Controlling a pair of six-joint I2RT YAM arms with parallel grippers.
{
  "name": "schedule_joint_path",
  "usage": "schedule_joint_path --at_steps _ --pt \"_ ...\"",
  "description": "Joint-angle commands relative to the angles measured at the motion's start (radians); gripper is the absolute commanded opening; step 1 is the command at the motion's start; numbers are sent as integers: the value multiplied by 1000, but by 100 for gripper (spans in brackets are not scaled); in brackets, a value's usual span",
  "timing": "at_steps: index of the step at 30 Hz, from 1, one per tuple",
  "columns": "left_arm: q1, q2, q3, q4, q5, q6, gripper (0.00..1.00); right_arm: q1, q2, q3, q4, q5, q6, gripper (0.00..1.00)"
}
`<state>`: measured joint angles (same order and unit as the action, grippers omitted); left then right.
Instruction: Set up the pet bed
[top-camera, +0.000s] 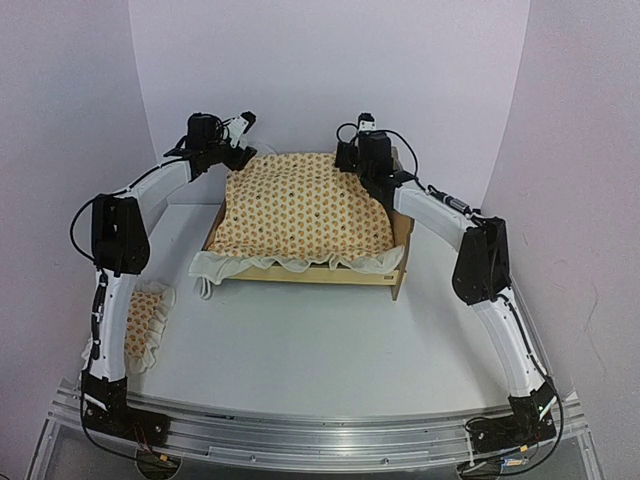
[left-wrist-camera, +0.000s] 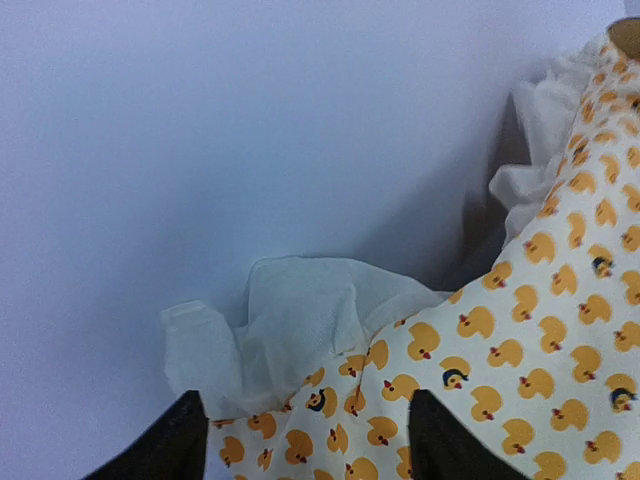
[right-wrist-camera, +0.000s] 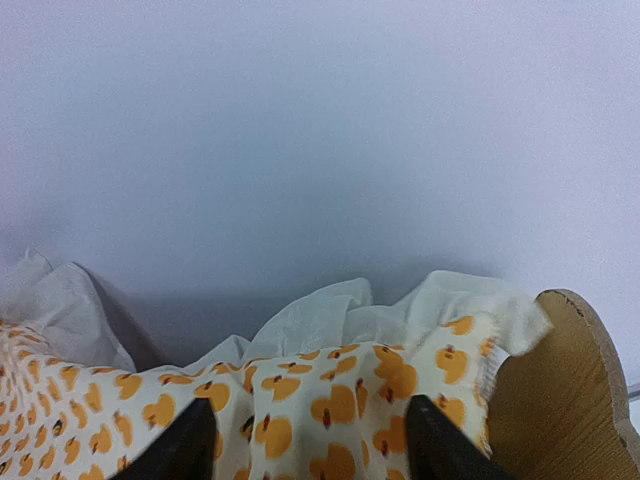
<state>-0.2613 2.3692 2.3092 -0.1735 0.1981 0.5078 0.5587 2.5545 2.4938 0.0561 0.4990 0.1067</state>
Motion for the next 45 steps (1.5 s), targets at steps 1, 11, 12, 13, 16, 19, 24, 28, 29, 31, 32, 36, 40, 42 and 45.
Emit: schedule_joint_path --at_steps 1,11,12,13,16,19,24,28,29,31,32,36,40,42,45 --pt "7 35 132 47 -146 15 81 -11 -11 62 5 25 -26 92" --pt "6 -176 19 -321 140 43 92 47 -345 -193 -177 -68 -62 92" --pt "7 -213 -17 -393 166 51 92 57 -389 -224 -221 -55 -43 91" --pt "7 -256 -44 -443 179 63 92 66 -433 -254 -278 -45 -19 89" --pt "18 -337 -125 -575 176 49 93 83 -561 -343 -416 2 76 86" --pt "54 -364 -193 -638 170 -21 95 86 -631 -385 -578 112 192 91" --pt "119 -378 -366 -561 167 -177 99 71 -589 -351 -832 182 275 96" --pt "124 -399 -416 -557 234 -187 99 7 -541 -325 -980 111 398 98" --pt "124 -409 -425 -558 254 -186 99 -9 -538 -333 -994 86 419 98" --pt "122 -435 -448 -561 276 -169 99 -25 -529 -347 -997 20 417 97" --pt "120 -448 -462 -565 280 -158 99 -28 -520 -348 -997 -20 409 97" --pt "116 -494 -522 -595 297 -119 98 -32 -494 -360 -1000 -133 398 83" --pt "111 -538 -599 -615 309 -68 95 -45 -525 -427 -1000 -94 395 43" --pt "105 -558 -618 -635 317 -37 94 -54 -555 -472 -1000 -78 369 18" --pt "93 -589 -622 -706 384 34 93 -69 -619 -537 -999 -72 288 0"
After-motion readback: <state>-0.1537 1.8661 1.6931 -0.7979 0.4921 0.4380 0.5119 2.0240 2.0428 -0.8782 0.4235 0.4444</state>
